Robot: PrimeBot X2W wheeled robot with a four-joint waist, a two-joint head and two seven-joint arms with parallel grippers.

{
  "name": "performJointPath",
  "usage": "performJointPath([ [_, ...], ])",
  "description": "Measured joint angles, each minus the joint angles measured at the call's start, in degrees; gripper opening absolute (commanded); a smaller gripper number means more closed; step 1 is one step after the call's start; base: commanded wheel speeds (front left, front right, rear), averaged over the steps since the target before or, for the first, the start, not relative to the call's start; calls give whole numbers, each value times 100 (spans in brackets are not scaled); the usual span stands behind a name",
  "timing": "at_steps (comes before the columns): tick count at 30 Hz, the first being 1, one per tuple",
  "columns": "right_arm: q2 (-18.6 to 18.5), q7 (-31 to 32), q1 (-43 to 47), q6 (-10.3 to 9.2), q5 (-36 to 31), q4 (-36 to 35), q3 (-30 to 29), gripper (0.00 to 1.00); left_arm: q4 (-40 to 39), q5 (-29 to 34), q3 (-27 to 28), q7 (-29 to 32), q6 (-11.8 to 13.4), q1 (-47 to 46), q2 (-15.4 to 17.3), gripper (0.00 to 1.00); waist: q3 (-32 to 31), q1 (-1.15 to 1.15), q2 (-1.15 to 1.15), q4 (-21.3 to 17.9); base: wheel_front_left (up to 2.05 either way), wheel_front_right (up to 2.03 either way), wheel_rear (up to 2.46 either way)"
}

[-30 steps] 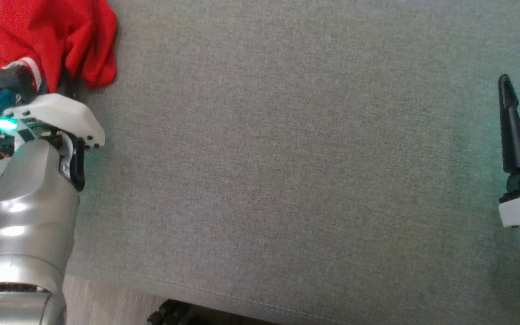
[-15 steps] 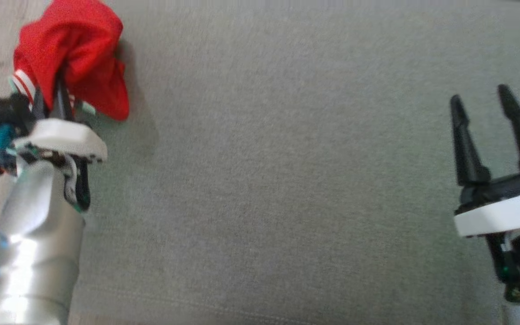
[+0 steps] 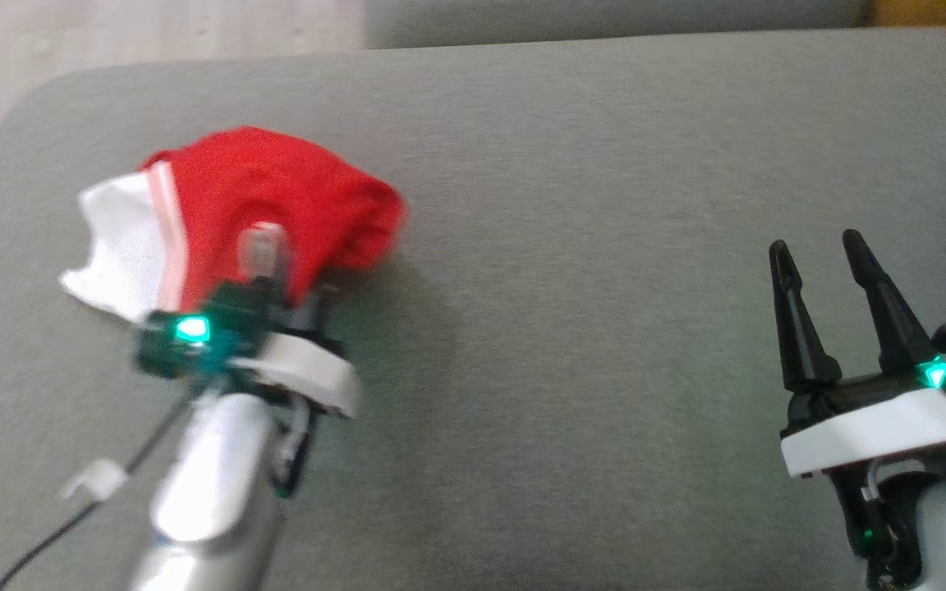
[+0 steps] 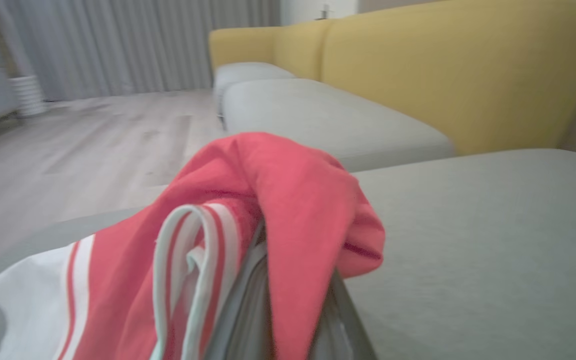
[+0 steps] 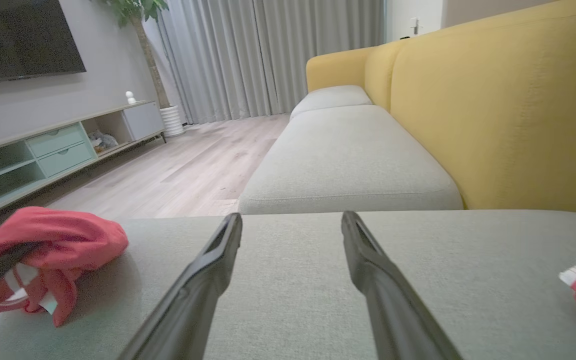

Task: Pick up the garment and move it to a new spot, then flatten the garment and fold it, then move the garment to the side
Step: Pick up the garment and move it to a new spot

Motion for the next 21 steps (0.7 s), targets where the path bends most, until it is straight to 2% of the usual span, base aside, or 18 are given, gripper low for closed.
performJointPath([
  [5, 32, -80, -4, 0, 57, 83, -27, 100, -132, 166, -934, 303, -311, 4, -332, 0, 60, 0, 0, -550, 0, 0, 0],
  [8, 60, -119, -12, 0, 120, 163, -56, 100, -190, 121, -1575, 333, -446, -4, -415, 0, 134, 1, 0, -856, 0, 0, 0],
  [14, 119, -191, -15, 0, 203, 291, -80, 100, -352, -594, -2917, 420, -439, -7, -408, 0, 294, 1, 0, -1317, 0, 0, 0],
  [15, 120, -225, -15, 0, 211, 299, -88, 100, -358, -645, -3076, 381, -413, -7, -407, 80, 323, 1, 0, -1352, 0, 0, 0],
  [16, 121, -237, -16, 0, 219, 305, -97, 100, -357, -689, -3192, 335, -390, -11, -407, 100, 351, 1, 0, -1375, 0, 0, 0],
  [18, 146, -260, -17, 0, 226, 318, -187, 100, -324, -745, -3392, 163, -292, -82, -402, 100, 376, 1, 0, -1335, 0, 0, 0],
  [21, 151, -279, -17, 0, 225, 319, -230, 100, -370, -747, -3410, -169, -258, -248, -394, 100, 347, 2, 0, -1197, 0, 0, 0],
])
